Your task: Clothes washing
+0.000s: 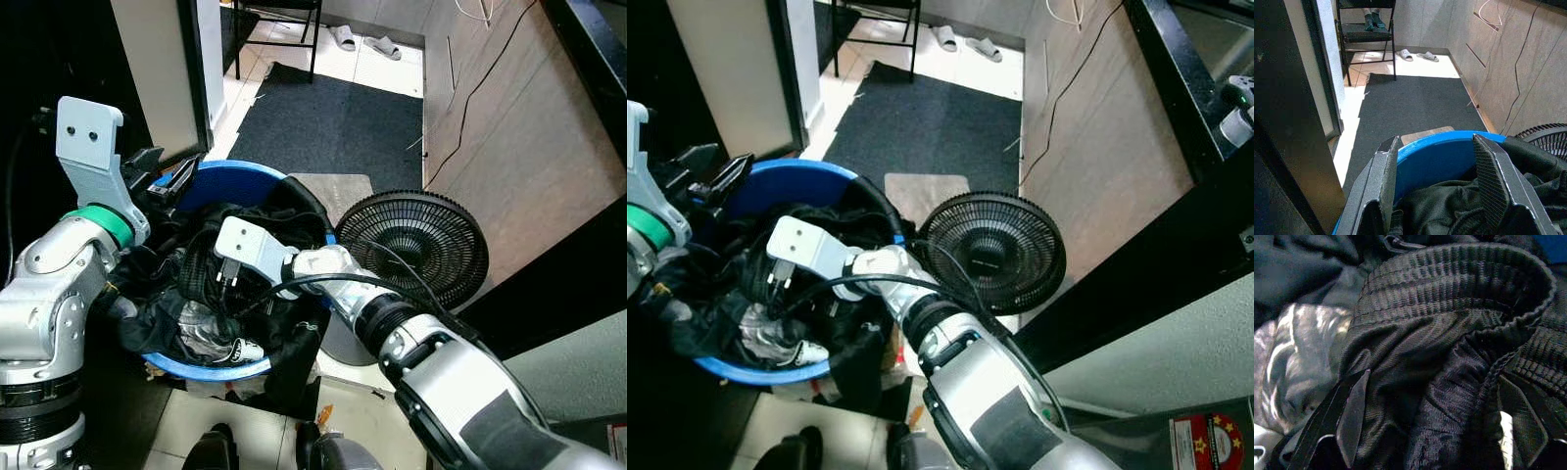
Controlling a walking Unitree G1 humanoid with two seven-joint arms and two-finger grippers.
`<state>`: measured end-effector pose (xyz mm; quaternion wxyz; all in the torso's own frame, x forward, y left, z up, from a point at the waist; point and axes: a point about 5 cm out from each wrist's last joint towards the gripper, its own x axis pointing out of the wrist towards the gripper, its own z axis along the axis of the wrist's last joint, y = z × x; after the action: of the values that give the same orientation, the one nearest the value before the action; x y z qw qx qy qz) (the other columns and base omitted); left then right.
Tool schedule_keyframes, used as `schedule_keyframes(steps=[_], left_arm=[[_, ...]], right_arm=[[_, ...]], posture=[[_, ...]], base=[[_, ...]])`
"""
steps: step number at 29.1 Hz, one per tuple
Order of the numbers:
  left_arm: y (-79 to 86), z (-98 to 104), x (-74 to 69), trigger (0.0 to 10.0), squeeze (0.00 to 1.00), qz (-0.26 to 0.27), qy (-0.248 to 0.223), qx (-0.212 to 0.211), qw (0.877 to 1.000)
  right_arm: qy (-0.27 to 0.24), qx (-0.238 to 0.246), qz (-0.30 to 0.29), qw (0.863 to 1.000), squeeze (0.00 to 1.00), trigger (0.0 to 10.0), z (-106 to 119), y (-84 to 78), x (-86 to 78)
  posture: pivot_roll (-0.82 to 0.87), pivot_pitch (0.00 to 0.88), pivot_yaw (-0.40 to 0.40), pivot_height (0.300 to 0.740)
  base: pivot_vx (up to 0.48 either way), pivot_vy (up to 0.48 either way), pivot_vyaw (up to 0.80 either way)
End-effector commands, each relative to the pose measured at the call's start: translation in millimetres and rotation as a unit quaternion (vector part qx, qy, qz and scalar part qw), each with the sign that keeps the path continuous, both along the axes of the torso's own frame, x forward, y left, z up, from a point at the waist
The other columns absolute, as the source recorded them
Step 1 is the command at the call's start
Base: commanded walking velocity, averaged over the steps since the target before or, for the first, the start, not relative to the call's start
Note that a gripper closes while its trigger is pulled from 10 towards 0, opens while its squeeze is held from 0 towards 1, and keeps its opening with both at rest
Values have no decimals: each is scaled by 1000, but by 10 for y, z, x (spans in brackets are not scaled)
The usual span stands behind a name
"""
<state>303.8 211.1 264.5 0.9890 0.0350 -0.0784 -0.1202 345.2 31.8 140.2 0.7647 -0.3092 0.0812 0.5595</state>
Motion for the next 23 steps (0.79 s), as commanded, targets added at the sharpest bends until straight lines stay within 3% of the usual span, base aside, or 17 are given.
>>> schedule_keyframes(steps=[1,12,17,21,22,23], left_arm=[[-4,-42,10,10000,0,-2,10,-3,1000],[-7,-51,7,10000,0,-2,11,-4,1000],[-3,-56,3,10000,0,-1,12,-6,1000],[-17,-60,13,10000,0,-2,12,-7,1000],[-24,-60,18,10000,0,-4,12,-8,1000],[-24,-60,18,10000,0,-4,12,-8,1000]], right_arm=[[46,-53,16,997,0,0,-406,-1,-207],[73,-37,-17,997,0,0,-433,-102,-164],[85,-3,-37,996,0,0,-358,-116,-112],[88,53,-58,993,0,0,-203,-122,-27],[81,97,-67,990,0,0,-66,-124,35],[81,97,-67,990,0,0,-66,-124,35]], posture=[[146,140,-75,740],[147,146,-77,740],[141,147,-74,740],[135,145,-70,740],[135,141,-67,740],[135,141,-67,740]], base=[[0,0,0],[0,0,0],[0,0,0],[0,0,0],[0,0,0],[0,0,0]])
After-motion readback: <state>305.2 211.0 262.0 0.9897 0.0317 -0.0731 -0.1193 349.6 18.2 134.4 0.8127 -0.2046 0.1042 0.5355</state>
